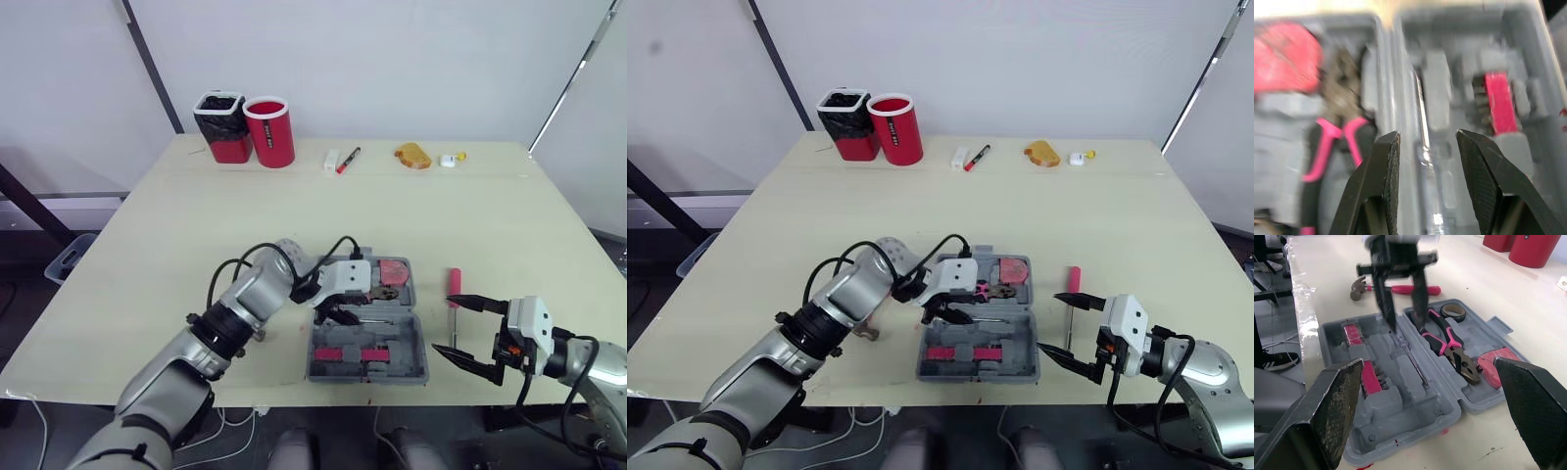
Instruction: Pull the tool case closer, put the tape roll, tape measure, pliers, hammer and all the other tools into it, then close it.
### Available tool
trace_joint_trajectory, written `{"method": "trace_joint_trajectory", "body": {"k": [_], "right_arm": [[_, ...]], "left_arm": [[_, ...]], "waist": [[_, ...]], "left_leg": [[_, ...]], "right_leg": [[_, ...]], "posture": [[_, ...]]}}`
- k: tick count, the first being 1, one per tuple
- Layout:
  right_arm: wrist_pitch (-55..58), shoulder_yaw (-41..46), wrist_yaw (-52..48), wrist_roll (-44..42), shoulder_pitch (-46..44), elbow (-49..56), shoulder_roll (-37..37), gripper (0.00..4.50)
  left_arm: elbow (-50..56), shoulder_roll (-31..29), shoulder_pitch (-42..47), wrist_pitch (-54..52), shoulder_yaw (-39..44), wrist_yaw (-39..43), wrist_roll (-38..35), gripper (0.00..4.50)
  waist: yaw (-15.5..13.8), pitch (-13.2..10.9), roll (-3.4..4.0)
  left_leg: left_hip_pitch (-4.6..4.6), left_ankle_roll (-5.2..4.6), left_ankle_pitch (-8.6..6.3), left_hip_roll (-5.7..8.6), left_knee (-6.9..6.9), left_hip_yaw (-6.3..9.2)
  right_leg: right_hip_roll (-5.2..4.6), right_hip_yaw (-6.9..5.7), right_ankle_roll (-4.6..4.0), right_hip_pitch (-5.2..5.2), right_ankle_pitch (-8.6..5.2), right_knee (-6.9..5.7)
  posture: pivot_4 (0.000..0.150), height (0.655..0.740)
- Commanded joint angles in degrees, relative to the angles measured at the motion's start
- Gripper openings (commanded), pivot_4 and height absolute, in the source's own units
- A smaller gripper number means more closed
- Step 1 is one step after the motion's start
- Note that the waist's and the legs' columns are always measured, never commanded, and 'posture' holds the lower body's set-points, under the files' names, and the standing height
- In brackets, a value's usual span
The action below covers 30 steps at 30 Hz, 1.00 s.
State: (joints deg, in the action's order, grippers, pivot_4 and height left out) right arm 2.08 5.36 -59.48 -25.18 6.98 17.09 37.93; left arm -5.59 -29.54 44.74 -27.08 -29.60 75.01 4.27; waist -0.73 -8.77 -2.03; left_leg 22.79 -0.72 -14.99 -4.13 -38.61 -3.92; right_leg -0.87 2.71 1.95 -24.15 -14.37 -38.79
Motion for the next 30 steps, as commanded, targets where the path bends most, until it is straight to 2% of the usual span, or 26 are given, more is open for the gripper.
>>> {"method": "trace_joint_trajectory", "body": {"k": [1, 6, 9, 10, 13, 14, 15, 23, 30], "right_arm": [[-1.33, 0.37, -0.13, -0.18, -0.80, 0.39, -0.21, 4.50], [-1.59, 0.15, -0.17, -0.08, -0.93, 0.11, -0.45, 4.50], [-1.67, -0.11, -0.11, 0.04, -1.17, -0.04, -0.70, 4.50], [-1.71, -0.09, -0.14, 0.05, -1.17, -0.08, -0.74, 4.50], [-1.73, 0.06, -0.25, 0.06, -1.09, -0.10, -0.78, 4.50], [-1.74, 0.10, -0.27, 0.06, -1.06, -0.10, -0.78, 4.50], [-1.75, 0.15, -0.30, 0.04, -1.02, -0.11, -0.75, 4.50], [-1.75, 0.55, -0.43, -0.21, -0.68, -0.03, -0.39, 4.50], [-1.66, 0.71, -0.50, -0.35, -0.59, 0.08, -0.27, 4.50]], "left_arm": [[-3.78, -1.11, 1.23, 5.53, 4.39, 0.28, -2.66, 1.94], [-10.97, -0.80, 0.78, 11.77, 9.66, 0.95, -7.15, 1.94], [-18.20, -0.22, -0.50, 20.88, 13.92, 4.55, -11.40, 1.94], [-20.21, -0.67, -1.24, 22.71, 14.17, 5.78, -11.61, 1.56], [-23.89, -1.22, -2.68, 26.31, 14.13, 8.01, -11.78, 0.98], [-24.83, -1.11, -2.89, 27.51, 14.20, 8.33, -11.64, 0.38], [-25.58, -0.94, -3.19, 28.46, 14.21, 8.76, -11.59, 0.07], [-27.94, 0.54, -6.38, 33.07, 13.69, 10.02, -11.37, 0.07], [-31.11, 2.89, -6.96, 37.08, 13.17, 7.51, -8.80, 0.07]], "waist": [[0.09, 0.00, 0.00], [0.06, 0.00, 0.01], [0.00, 0.00, 0.01], [-0.06, 0.00, 0.01], [0.15, 0.01, 0.02], [0.16, 0.01, 0.02], [0.10, 0.01, 0.02], [-0.01, 0.01, 0.02], [0.01, 0.01, 0.02]], "left_leg": [[-0.01, 0.00, 0.00, 0.00, 0.00, 0.00], [-0.01, 0.00, 0.00, 0.00, 0.00, 0.01], [0.01, 0.00, 0.00, 0.00, -0.01, 0.00], [0.01, 0.00, 0.00, 0.00, -0.01, -0.01], [0.00, 0.00, 0.00, 0.00, -0.01, -0.02], [-0.01, 0.00, 0.00, 0.00, -0.01, -0.02], [-0.01, 0.00, 0.00, 0.00, -0.01, 0.00], [0.02, 0.00, 0.00, 0.00, -0.03, -0.01], [0.00, 0.00, 0.00, 0.00, -0.03, 0.00]], "right_leg": [[0.00, 0.00, 0.00, 0.00, 0.00, -0.01], [0.01, -0.01, 0.00, 0.00, 0.00, -0.01], [0.00, -0.02, 0.00, 0.00, 0.00, 0.01], [0.00, -0.01, 0.00, 0.00, 0.00, 0.01], [0.00, -0.01, 0.00, 0.01, 0.01, 0.00], [0.01, -0.01, 0.00, 0.01, 0.00, 0.00], [0.01, -0.01, 0.00, 0.01, 0.00, 0.00], [-0.01, -0.03, 0.01, 0.03, 0.01, 0.01], [0.00, -0.03, 0.01, 0.03, 0.01, 0.00]], "posture": [[0.150, 0.7400], [0.150, 0.7400], [0.150, 0.7400], [0.150, 0.7400], [0.150, 0.7400], [0.150, 0.7400], [0.150, 0.7400], [0.150, 0.7400], [0.150, 0.7400]]}}
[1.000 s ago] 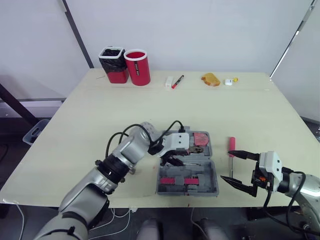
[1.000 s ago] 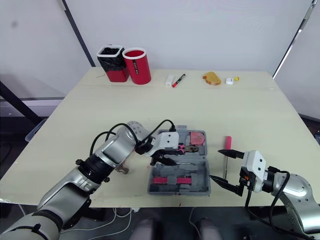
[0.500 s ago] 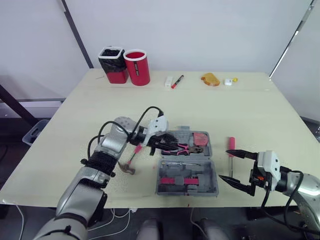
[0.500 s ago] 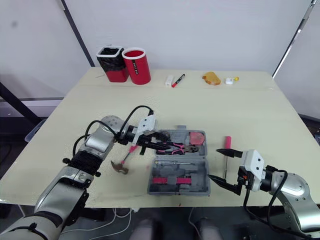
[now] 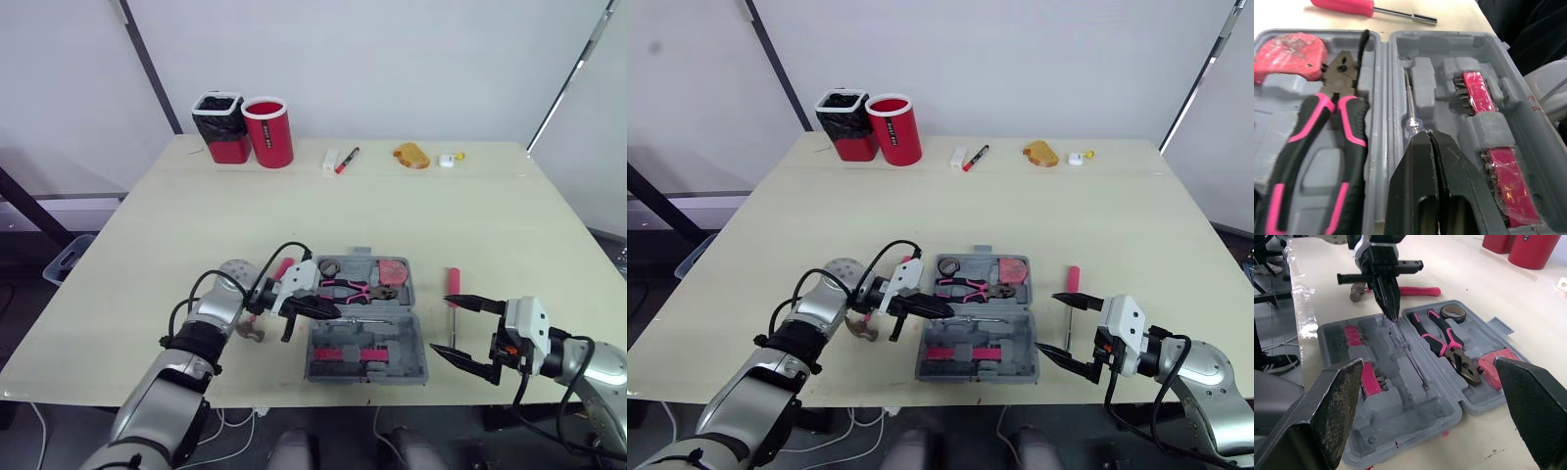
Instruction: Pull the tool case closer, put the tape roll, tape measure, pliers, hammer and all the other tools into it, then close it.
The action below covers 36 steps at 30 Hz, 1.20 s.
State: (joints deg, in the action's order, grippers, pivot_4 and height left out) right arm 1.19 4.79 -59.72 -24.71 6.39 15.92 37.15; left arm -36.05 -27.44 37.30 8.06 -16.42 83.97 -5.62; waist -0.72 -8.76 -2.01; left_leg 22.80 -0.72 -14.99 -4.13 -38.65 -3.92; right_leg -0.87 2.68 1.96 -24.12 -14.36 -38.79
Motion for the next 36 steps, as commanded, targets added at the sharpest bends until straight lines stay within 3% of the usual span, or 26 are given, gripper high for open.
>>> {"method": "trace_joint_trajectory", "body": {"k": [1, 30, 36], "right_arm": [[-0.77, 1.31, -0.26, -0.82, 0.02, 1.28, 0.52, 4.50], [-0.65, 1.11, 0.31, -0.70, 0.14, 1.62, 0.30, 4.50], [-0.54, 1.16, 0.54, -0.88, 0.09, 1.43, 0.02, 4.50]], "left_arm": [[-1.43, 1.04, 0.67, 2.69, -0.09, -1.98, 1.60, 0.07], [-9.53, 3.76, 1.86, 9.67, -3.51, -5.66, 10.02, 0.07], [-8.87, 4.66, 1.51, 8.79, -1.23, -6.33, 7.06, 0.07]], "waist": [[-0.02, 0.00, 0.00], [-0.04, 0.03, 0.04], [0.00, 0.07, 0.10]], "left_leg": [[0.00, 0.00, 0.00, 0.00, 0.00, 0.00], [-0.08, 0.00, 0.00, 0.00, 0.00, 0.01], [-0.16, 0.00, 0.00, 0.00, 0.00, 0.02]], "right_leg": [[0.00, 0.00, 0.00, 0.00, 0.00, 0.00], [0.00, -0.01, 0.00, 0.10, 0.00, 0.01], [0.00, -0.01, 0.00, 0.17, 0.00, 0.00]], "posture": [[0.150, 0.7400], [0.150, 0.7400], [0.150, 0.7400]]}}
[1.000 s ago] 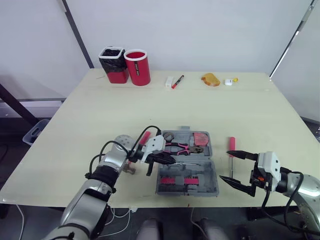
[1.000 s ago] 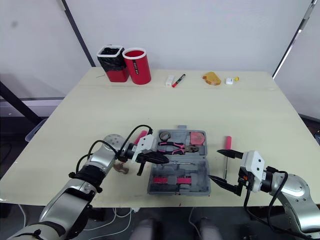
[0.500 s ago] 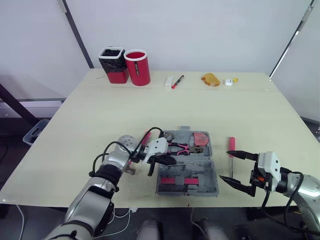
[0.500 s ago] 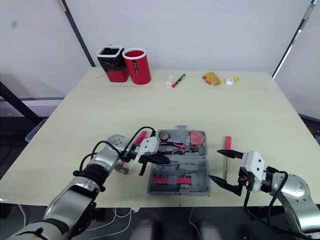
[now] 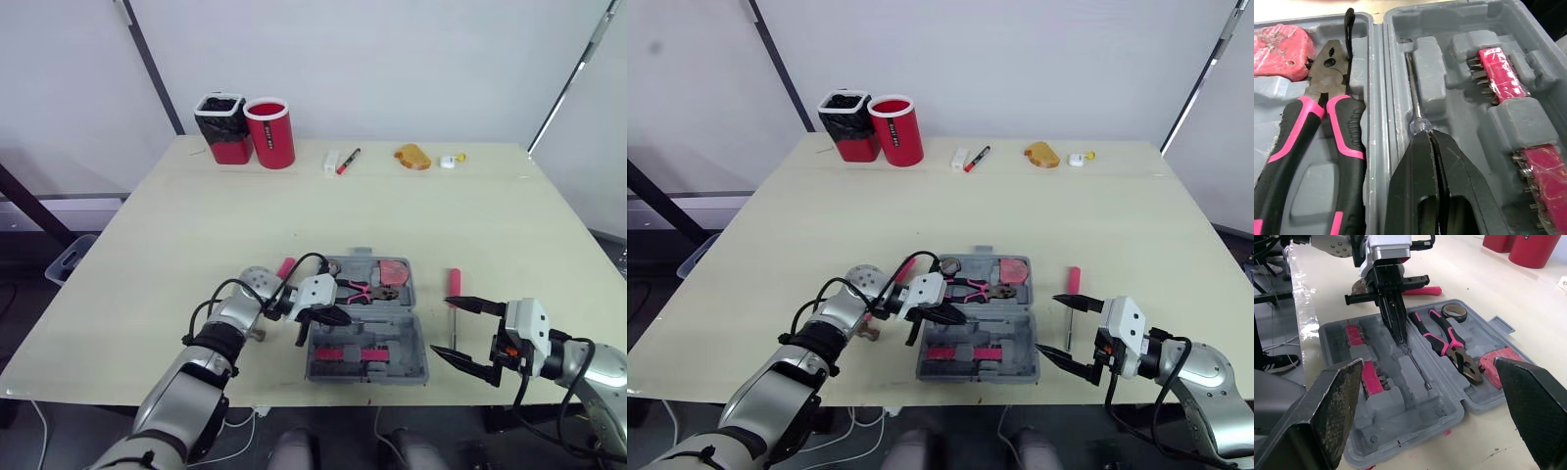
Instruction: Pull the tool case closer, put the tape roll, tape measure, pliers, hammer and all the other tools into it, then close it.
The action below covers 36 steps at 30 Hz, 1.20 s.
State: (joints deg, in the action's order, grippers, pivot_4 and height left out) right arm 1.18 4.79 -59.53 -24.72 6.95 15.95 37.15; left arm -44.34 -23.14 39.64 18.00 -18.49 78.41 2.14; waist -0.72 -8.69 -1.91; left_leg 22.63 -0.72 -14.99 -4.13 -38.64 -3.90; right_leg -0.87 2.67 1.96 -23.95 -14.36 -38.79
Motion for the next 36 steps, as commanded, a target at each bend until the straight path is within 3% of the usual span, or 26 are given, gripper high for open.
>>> {"method": "trace_joint_trajectory", "body": {"k": [1, 7, 17, 21, 27, 36], "right_arm": [[-0.51, 1.31, 0.53, -1.23, -0.45, 1.37, -0.27, 4.50], [-0.23, 5.67, 3.55, -4.88, 0.35, -0.11, -2.80, 4.50], [-3.69, 12.45, 4.38, -4.84, 6.84, -5.04, -4.22, 4.50], [-6.10, 14.93, 5.47, -3.82, 9.23, -7.49, -4.83, 4.50], [-7.39, 18.40, 8.03, -3.30, 15.43, -6.90, -6.11, 4.50], [-10.28, 25.53, 6.32, -6.69, 25.42, -7.17, -8.58, 4.50]], "left_arm": [[0.08, 0.62, -0.89, -1.78, 1.95, -0.65, -2.15, 0.07], [7.87, -1.58, -2.57, -8.44, 11.45, -0.45, -13.11, 0.07], [19.29, -8.93, -11.60, -20.22, 24.15, -8.11, -21.41, 0.07], [21.45, -11.52, -16.75, -20.06, 26.90, -11.34, -21.33, 1.16], [25.13, -14.58, -27.82, -19.43, 32.23, -14.46, -22.12, 4.28], [29.99, -17.44, -45.32, -19.11, 41.00, -15.85, -25.11, 4.40]], "waist": [[0.00, 0.00, 0.00], [0.02, -0.01, -0.01], [0.07, -0.01, 0.01], [0.27, -0.01, 0.04], [0.08, 0.00, 0.07], [0.13, 0.04, 0.13]], "left_leg": [[0.00, 0.00, 0.00, 0.00, 0.00, 0.00], [0.09, 0.00, 0.00, 0.00, 0.00, 0.08], [0.08, 0.00, 0.00, -0.02, 0.01, 0.10], [0.03, 0.00, 0.00, -0.04, 0.04, 0.08], [0.02, 0.01, -0.01, -0.04, 0.05, 0.03], [-0.12, 0.02, -0.01, -0.09, 0.25, -0.11]], "right_leg": [[0.00, 0.00, 0.00, 0.00, 0.00, 0.00], [0.00, -0.06, 0.00, -0.02, 0.00, 0.01], [-0.02, -0.09, 0.00, -0.02, 0.00, 0.02], [-0.02, -0.07, -0.01, -0.02, -0.01, 0.02], [-0.06, -0.07, -0.01, -0.02, -0.01, 0.02], [-0.16, -0.02, -0.21, -0.01, -0.15, 0.20]], "posture": [[0.150, 0.7400], [0.150, 0.7400], [0.150, 0.7400], [0.150, 0.7400], [0.150, 0.7400], [0.150, 0.7400]]}}
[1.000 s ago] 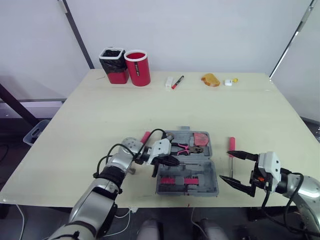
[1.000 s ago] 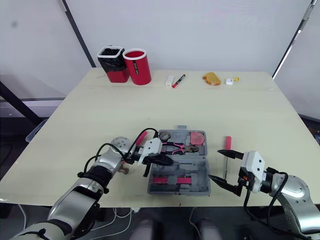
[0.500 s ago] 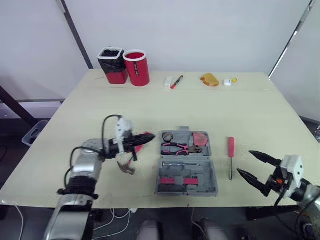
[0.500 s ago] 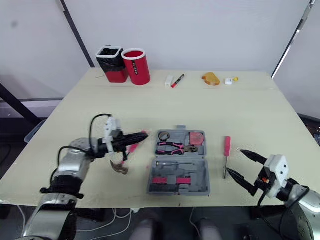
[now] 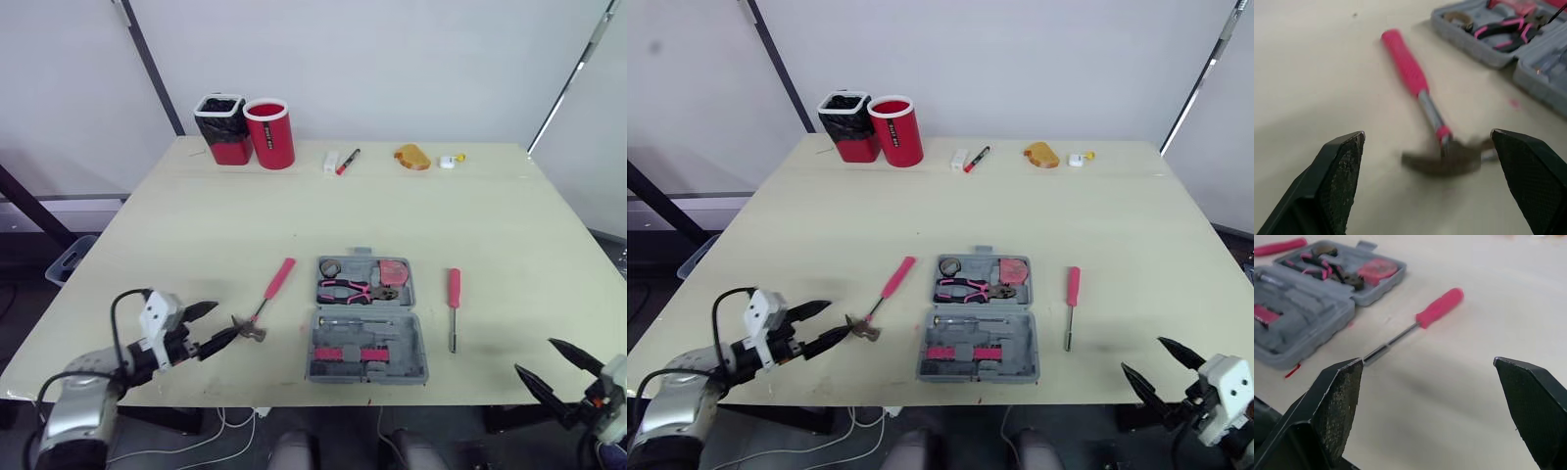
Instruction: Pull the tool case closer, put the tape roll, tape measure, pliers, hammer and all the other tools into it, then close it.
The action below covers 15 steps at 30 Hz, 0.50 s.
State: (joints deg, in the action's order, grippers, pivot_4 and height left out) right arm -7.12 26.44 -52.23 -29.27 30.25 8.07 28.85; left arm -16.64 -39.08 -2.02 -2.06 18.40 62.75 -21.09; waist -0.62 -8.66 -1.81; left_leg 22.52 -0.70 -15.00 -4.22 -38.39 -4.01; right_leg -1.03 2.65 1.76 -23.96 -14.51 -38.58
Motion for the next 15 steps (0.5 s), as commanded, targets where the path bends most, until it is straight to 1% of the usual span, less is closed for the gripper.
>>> {"method": "trace_joint_trajectory", "body": {"k": [1, 10, 15], "right_arm": [[-2.16, 4.35, -1.29, -2.49, 2.75, 0.51, -0.38, 4.50], [-4.05, 6.72, -4.23, -3.92, 5.02, -4.28, -1.41, 4.50], [-3.31, 6.32, -4.43, -4.22, 4.73, -3.98, -1.06, 4.50]], "left_arm": [[2.88, -1.63, -5.18, 0.80, 4.96, -0.31, -2.22, 4.40], [7.26, -1.10, -14.10, 0.76, 8.83, -1.72, -3.29, 4.40], [9.18, -1.27, -16.55, 0.18, 9.35, -1.69, -3.97, 4.40]], "waist": [[0.03, 0.02, 0.02], [-0.07, 0.07, 0.03], [-0.02, 0.14, 0.12]], "left_leg": [[-0.06, 0.00, 0.00, -0.01, 0.01, -0.04], [-0.06, 0.02, -0.02, -0.03, 0.05, -0.08], [-0.07, 0.02, -0.02, -0.06, 0.06, -0.10]], "right_leg": [[-0.02, 0.02, 0.00, 0.03, -0.01, 0.00], [-0.10, 0.02, 0.13, 0.02, -0.11, 0.07], [-0.13, 0.03, 0.13, 0.00, -0.11, 0.08]], "posture": [[0.150, 0.7400], [0.150, 0.7400], [0.150, 0.7400]]}}
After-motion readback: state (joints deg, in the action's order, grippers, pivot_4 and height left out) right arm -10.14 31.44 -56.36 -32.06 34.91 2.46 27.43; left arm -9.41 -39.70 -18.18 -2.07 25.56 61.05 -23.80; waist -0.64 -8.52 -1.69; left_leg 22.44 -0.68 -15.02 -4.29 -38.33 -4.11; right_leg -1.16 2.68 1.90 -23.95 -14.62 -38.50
